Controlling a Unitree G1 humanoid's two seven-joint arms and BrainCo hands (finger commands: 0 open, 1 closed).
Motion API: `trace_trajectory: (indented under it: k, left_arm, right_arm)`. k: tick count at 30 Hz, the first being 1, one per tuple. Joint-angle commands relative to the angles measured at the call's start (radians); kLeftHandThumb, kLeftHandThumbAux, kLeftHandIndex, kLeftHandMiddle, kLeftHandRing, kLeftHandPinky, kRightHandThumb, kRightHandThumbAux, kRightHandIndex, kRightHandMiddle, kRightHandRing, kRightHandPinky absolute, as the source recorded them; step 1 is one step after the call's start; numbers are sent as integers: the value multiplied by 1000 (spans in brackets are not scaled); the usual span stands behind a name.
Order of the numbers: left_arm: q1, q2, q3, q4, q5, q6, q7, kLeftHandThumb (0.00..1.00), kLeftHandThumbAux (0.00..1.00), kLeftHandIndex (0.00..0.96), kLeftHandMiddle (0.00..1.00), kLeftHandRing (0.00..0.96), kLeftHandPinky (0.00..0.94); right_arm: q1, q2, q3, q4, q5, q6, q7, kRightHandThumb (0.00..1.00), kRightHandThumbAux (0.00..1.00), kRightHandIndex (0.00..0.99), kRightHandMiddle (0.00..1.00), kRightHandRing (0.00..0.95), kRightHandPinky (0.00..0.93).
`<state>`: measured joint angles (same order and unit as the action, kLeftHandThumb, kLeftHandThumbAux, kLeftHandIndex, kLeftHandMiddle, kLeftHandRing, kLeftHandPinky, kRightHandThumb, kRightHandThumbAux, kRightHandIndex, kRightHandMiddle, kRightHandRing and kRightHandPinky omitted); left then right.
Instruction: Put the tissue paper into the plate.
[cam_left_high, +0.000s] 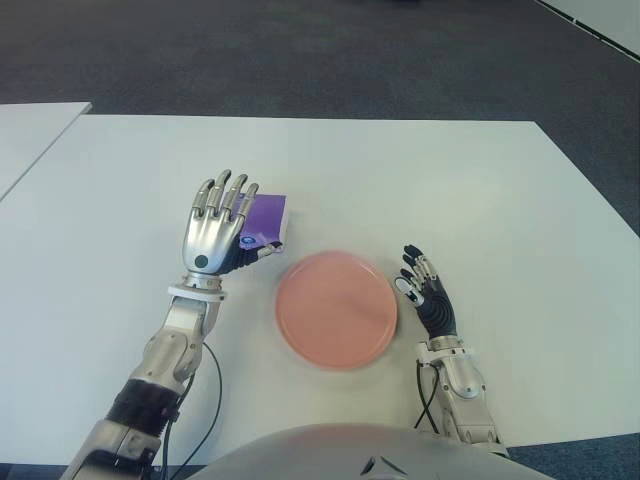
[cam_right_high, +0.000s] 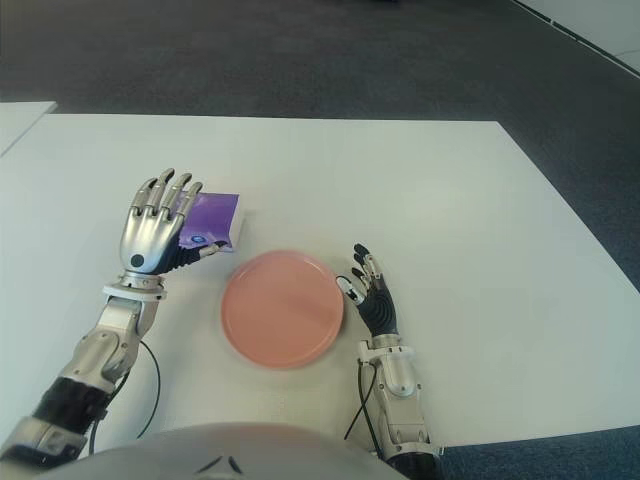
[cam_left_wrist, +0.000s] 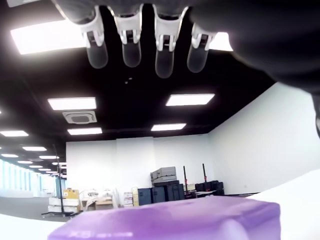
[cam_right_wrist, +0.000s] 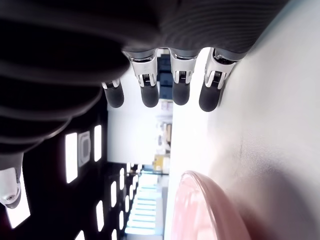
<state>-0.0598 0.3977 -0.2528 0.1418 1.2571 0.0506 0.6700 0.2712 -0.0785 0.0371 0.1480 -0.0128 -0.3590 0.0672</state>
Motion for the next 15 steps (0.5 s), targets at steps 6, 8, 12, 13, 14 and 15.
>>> trace_trajectory:
  k: [6, 8, 12, 13, 14, 15]
  left_arm:
    - [-90, 7, -52, 103, -28, 30, -12, 351, 307, 115, 123, 80, 38]
    - [-97, 3, -61, 108, -35, 41, -19, 332, 302, 115, 117, 73, 35]
    - [-101, -5, -69, 112, -67, 51, -46, 294, 294, 116, 107, 61, 25]
    - [-100, -8, -71, 111, -75, 53, -51, 289, 293, 117, 106, 60, 24]
    - [-100, -10, -72, 111, -81, 56, -54, 277, 293, 118, 106, 60, 31]
    - [-101, -12, -74, 112, -88, 58, -55, 269, 293, 119, 106, 60, 35]
  right_arm:
    - [45, 1, -4, 127, -4, 85, 4, 240, 478, 46, 78, 22, 0]
    - [43, 2, -5, 132, -4, 81, 4, 241, 479, 46, 76, 21, 0]
    - [40, 7, -6, 146, -4, 67, 0, 242, 476, 44, 72, 20, 0]
    - [40, 7, -6, 147, -6, 65, -2, 242, 475, 44, 71, 20, 0]
    - [39, 8, -6, 149, -8, 63, -4, 242, 474, 43, 69, 19, 0]
    - [38, 8, -6, 151, -9, 62, -6, 242, 474, 43, 68, 19, 0]
